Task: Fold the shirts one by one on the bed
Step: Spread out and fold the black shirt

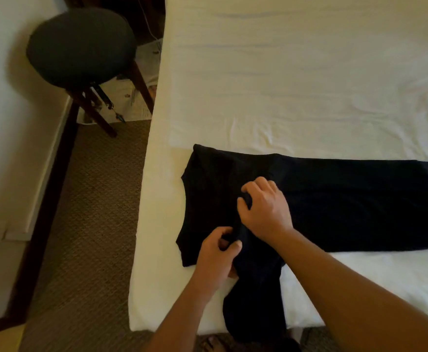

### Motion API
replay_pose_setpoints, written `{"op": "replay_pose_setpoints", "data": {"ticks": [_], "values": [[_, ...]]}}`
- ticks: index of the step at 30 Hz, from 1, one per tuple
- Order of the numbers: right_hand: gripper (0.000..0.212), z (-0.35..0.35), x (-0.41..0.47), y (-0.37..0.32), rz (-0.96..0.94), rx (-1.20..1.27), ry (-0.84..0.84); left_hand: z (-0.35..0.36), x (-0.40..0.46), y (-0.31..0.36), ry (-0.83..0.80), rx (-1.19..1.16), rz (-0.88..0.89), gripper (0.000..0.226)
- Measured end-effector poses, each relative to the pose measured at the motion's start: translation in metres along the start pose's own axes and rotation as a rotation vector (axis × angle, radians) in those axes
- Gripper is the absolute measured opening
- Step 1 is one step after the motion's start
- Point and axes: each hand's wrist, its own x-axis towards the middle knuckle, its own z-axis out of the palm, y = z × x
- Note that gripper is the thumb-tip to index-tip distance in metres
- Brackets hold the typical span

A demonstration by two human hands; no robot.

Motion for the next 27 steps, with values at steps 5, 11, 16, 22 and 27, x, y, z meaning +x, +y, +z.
{"op": "replay_pose_setpoints", "data": {"ticks": [5,11,16,22,27], "values": [[0.048,0.02,0.03,-0.033,-0.087,-0.296,-0.366,0.003,-0.016,-0.005,-0.039,-0.299,-0.219,0.017],[0.033,0.033,0.054,-0.026,-0.119,-0.494,-0.388,-0.026,0.009,-0.02,0.297,0.155,0.114,0.007],[0.044,0.039,0.067,-0.032,-0.131,-0.542,-0.401,-0.036,0.029,-0.026,0.223,0.074,-0.04,0.015],[0.018,0.037,0.092,-0.048,-0.112,-0.469,-0.459,-0.032,0.04,-0.028,0.17,0.036,-0.14,0.032],[0.027,0.039,0.097,-0.062,-0.143,-0.216,-0.537,-0.033,0.052,-0.025,0.125,-0.079,-0.24,0.04]]}}
